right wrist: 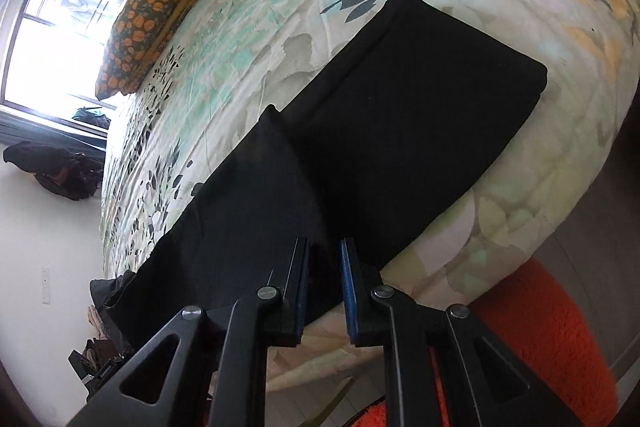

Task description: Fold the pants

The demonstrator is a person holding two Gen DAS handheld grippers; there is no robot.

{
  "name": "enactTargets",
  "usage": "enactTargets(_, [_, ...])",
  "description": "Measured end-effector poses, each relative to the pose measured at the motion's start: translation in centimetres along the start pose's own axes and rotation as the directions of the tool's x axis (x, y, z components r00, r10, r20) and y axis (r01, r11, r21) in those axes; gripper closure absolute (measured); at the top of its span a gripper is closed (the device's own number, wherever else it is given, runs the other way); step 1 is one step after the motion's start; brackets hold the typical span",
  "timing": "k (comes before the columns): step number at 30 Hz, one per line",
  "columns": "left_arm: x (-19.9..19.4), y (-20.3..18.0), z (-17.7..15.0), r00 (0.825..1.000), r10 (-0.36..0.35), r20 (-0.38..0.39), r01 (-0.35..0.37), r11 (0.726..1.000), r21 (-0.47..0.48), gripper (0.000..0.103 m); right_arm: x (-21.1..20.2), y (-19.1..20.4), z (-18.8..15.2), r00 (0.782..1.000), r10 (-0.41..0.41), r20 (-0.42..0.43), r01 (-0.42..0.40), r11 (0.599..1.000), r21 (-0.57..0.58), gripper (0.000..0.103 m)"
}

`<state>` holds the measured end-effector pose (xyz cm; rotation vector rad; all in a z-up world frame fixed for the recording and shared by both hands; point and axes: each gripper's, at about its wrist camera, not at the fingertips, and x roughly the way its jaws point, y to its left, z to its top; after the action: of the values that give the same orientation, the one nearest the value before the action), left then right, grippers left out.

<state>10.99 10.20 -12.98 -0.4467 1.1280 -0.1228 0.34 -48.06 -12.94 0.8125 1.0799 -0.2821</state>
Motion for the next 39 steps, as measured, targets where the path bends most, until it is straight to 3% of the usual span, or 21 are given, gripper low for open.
enactTargets(4, [-1.0, -2.2, -0.3, 1.000, -0.016, 0.021, 0.015, 0.998, 0.058, 0.099, -0.5, 0.5, 0.9, 0.997, -0.073, 0.011, 0.073, 0.996, -0.045, 0.088])
enactTargets(6, [-1.2, -2.9, -0.5, 0.999, -0.045, 0.022, 0.044, 0.997, 0.062, 0.099, -1.5, 0.5, 2.2, 0.994, -0.093, 0.065, 0.098, 0.993, -0.068, 0.088])
enactTargets(9, [-0.7, -4.7, -1.7, 0.999, -0.053, -0.002, 0.053, 0.992, 0.115, 0.099, -3.5, 0.7, 4.3, 0.966, -0.181, 0.185, 0.207, 0.969, -0.132, 0.088])
enactTargets(10, [-0.5, -5.3, -2.3, 0.999, -0.031, -0.006, 0.032, 0.990, 0.136, 0.099, -3.8, 0.2, 4.7, 0.950, -0.232, 0.207, 0.261, 0.957, -0.126, 0.095])
enactTargets(13, [0.4, -5.6, -3.4, 0.999, -0.029, -0.044, 0.034, 0.989, 0.141, 0.099, -4.2, -2.6, 5.9, 0.933, -0.303, 0.195, 0.321, 0.945, -0.067, 0.097])
enactTargets(15, [0.9, -5.5, -3.6, 0.997, -0.030, -0.067, 0.039, 0.990, 0.138, 0.099, -4.2, -4.4, 6.2, 0.952, -0.270, 0.147, 0.275, 0.961, -0.015, 0.097])
enactTargets(18, [0.8, -5.2, -3.5, 0.996, -0.035, -0.081, 0.045, 0.991, 0.122, 0.099, -3.9, -4.7, 5.7, 0.994, -0.075, 0.077, 0.076, 0.997, -0.009, 0.094])
enactTargets(20, [0.8, -5.1, -3.4, 0.996, -0.038, -0.084, 0.048, 0.992, 0.119, 0.099, -3.0, -4.9, 4.9, 0.999, 0.030, 0.013, -0.031, 0.997, 0.066, 0.073])
enactTargets(21, [0.9, -5.5, -3.6, 0.996, -0.038, -0.084, 0.048, 0.992, 0.120, 0.099, -2.7, -5.0, 4.5, 0.998, 0.064, -0.003, -0.063, 0.992, 0.107, 0.045])
enactTargets(22, [0.9, -5.6, -3.6, 0.996, -0.037, -0.084, 0.047, 0.992, 0.121, 0.099, -2.3, -5.0, 4.1, 0.995, 0.095, -0.011, -0.093, 0.986, 0.139, 0.037])
enactTargets(25, [0.9, -5.7, -3.8, 0.996, -0.032, -0.084, 0.043, 0.991, 0.126, 0.099, -1.5, -4.4, 3.6, 0.992, 0.122, 0.000, -0.120, 0.977, 0.177, 0.038])
enactTargets(28, [0.9, -5.6, -3.8, 0.996, -0.036, -0.087, 0.047, 0.991, 0.126, 0.099, -0.8, -4.2, 3.9, 0.997, 0.078, 0.010, -0.079, 0.981, 0.178, 0.038])
enactTargets(30, [1.3, -5.7, -3.7, 0.995, -0.036, -0.090, 0.047, 0.991, 0.125, 0.099, -0.2, -4.4, 4.5, 0.997, 0.075, 0.009, -0.076, 0.977, 0.199, 0.040])
enactTargets(32, [1.7, -5.9, -3.7, 0.995, -0.030, -0.098, 0.042, 0.991, 0.123, 0.099, 0.6, -4.5, 4.9, 0.999, 0.041, -0.003, -0.040, 0.980, 0.193, 0.048])
enactTargets(34, [1.7, -5.9, -3.7, 0.994, -0.031, -0.104, 0.043, 0.992, 0.117, 0.099, 1.0, -4.3, 5.2, 1.000, -0.021, -0.013, 0.022, 0.987, 0.157, 0.090])
enactTargets(39, [0.6, -7.9, -4.5, 0.992, -0.079, -0.096, 0.093, 0.984, 0.154, 0.098, -2.1, -3.6, 6.1, 0.992, -0.061, 0.112, 0.055, 0.997, 0.053, 0.092])
